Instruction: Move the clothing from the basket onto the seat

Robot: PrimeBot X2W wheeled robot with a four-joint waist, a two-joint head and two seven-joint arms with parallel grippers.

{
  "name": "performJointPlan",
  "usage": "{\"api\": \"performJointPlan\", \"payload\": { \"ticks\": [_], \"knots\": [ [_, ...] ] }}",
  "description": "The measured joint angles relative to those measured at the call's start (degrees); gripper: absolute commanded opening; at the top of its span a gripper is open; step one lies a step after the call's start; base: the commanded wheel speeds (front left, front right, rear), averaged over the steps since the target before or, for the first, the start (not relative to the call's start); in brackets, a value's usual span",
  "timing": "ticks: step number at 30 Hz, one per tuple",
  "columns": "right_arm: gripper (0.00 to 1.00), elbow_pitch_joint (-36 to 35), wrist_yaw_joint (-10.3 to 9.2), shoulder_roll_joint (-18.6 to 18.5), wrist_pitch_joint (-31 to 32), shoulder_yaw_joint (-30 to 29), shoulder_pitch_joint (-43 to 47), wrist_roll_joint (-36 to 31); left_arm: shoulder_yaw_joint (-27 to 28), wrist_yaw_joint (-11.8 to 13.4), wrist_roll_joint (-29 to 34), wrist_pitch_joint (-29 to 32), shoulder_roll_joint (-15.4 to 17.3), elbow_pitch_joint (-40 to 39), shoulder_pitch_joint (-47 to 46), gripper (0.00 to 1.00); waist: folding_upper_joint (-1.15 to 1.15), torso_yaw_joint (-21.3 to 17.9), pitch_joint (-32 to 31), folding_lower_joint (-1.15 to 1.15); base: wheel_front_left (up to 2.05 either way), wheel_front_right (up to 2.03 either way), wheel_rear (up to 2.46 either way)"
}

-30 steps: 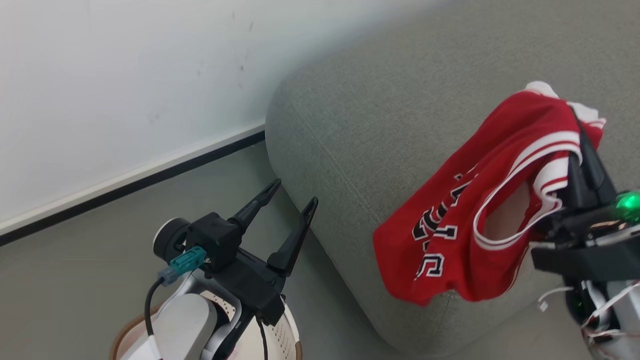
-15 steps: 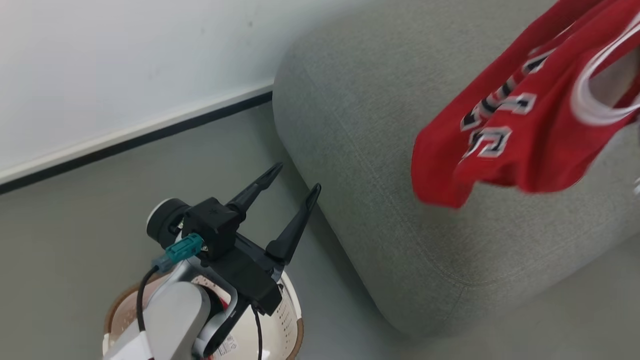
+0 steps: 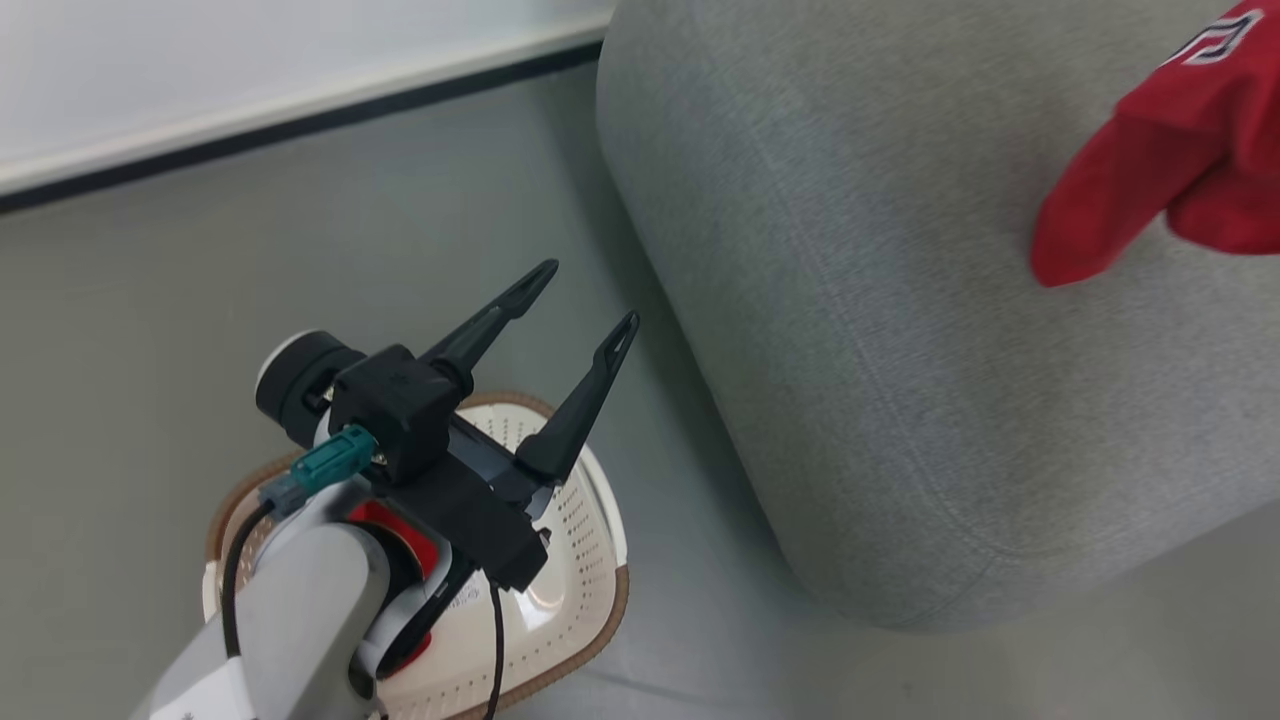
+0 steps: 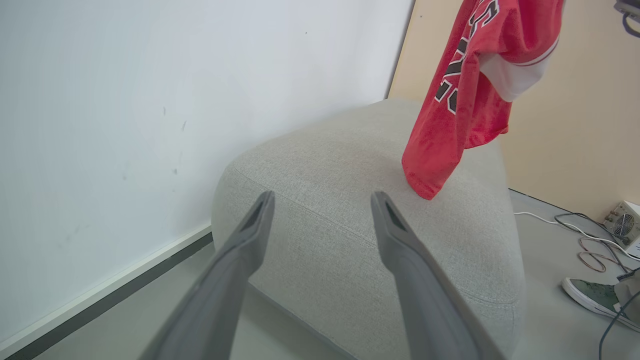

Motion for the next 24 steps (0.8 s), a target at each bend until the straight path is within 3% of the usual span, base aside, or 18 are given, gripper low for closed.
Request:
{"api": "performJointPlan", "payload": {
  "ticks": [9,12,17,24],
  "knots": [
    [0.0,5.87,-0.08,-4.7,1.97,-2.3,-8.61,0.15,0.31,-0.47,0.13,1.45,0.25,-2.87,-3.48,1.0,0.0,3.11,6.95,0.0,0.0,0.0,0.0],
    [0.0,7.59,-0.08,-5.98,2.38,-0.56,-10.45,-2.12,0.65,-0.51,0.66,1.83,0.31,-2.9,-4.8,1.0,0.0,4.13,9.26,0.0,0.0,0.0,0.0],
    [0.0,14.35,-0.03,-3.69,2.4,3.83,-9.65,-4.86,1.47,-0.63,0.73,1.31,0.82,-1.52,-5.43,1.0,0.01,5.9,12.25,0.01,0.0,0.0,0.0],
    [0.0,22.77,0.01,-3.69,2.98,5.2,-6.35,-5.82,2.42,-0.98,0.71,0.74,1.65,-1.0,-5.43,1.0,0.0,7.78,14.05,-0.01,0.0,0.0,0.0]
  ]
}}
